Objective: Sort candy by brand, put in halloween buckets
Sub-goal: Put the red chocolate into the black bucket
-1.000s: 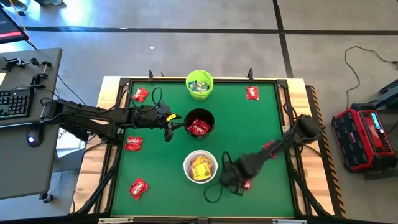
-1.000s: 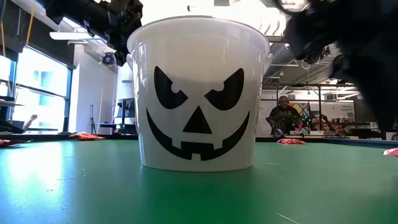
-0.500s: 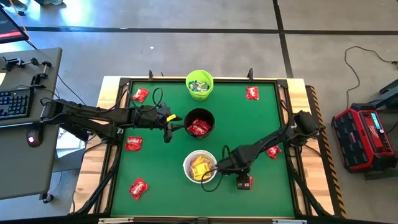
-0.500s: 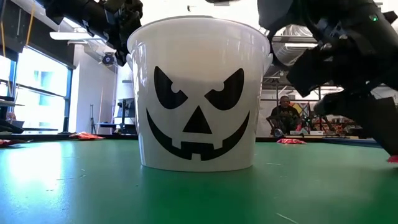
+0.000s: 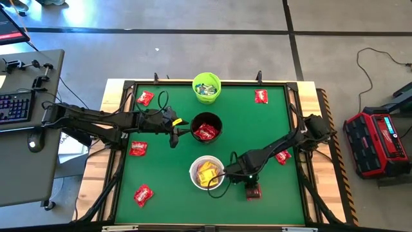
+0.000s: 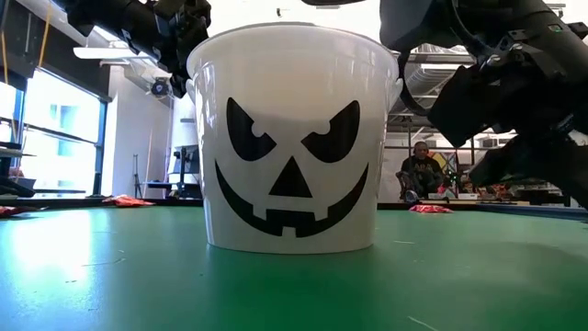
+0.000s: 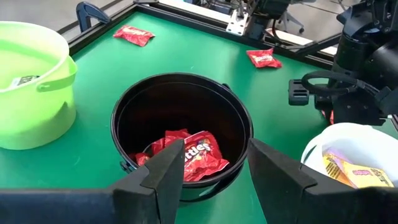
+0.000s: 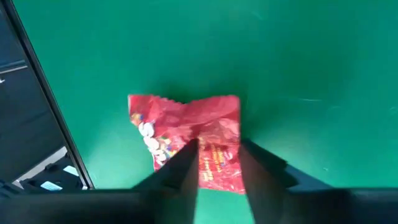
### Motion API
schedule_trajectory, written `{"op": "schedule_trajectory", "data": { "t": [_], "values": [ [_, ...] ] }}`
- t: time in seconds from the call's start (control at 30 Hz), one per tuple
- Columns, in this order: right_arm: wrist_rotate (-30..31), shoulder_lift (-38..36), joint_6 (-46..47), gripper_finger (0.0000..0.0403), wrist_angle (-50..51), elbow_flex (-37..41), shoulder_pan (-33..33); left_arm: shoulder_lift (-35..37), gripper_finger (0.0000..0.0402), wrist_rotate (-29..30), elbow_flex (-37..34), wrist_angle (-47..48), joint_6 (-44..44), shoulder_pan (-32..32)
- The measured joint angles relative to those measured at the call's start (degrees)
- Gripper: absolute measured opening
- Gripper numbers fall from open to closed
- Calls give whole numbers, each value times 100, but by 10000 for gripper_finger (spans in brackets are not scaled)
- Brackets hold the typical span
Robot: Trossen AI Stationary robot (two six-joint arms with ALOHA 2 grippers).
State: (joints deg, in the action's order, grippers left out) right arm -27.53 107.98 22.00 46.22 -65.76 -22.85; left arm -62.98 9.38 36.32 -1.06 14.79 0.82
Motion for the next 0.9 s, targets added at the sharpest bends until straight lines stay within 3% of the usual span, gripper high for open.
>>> {"op": "schedule_trajectory", "data": {
  "t": [0.13,0.2,0.4,0.53,0.77,0.9],
  "values": [
    [0,0,0,25,-92,0,0,0,165,16,0,0,0,2],
    [2,0,9,7,-135,0,0,0,165,16,0,0,0,0],
    [11,-70,197,2,-114,-61,-5,0,165,16,0,0,-36,2],
    [201,-436,855,1,-219,-94,-76,0,165,17,0,6,-39,2],
    [1357,-931,3137,7,-758,-103,-792,0,165,-26,0,39,-46,0],
    [1742,-869,4166,38,-917,-103,-1138,0,165,-28,0,37,-46,0]
  ]
}}
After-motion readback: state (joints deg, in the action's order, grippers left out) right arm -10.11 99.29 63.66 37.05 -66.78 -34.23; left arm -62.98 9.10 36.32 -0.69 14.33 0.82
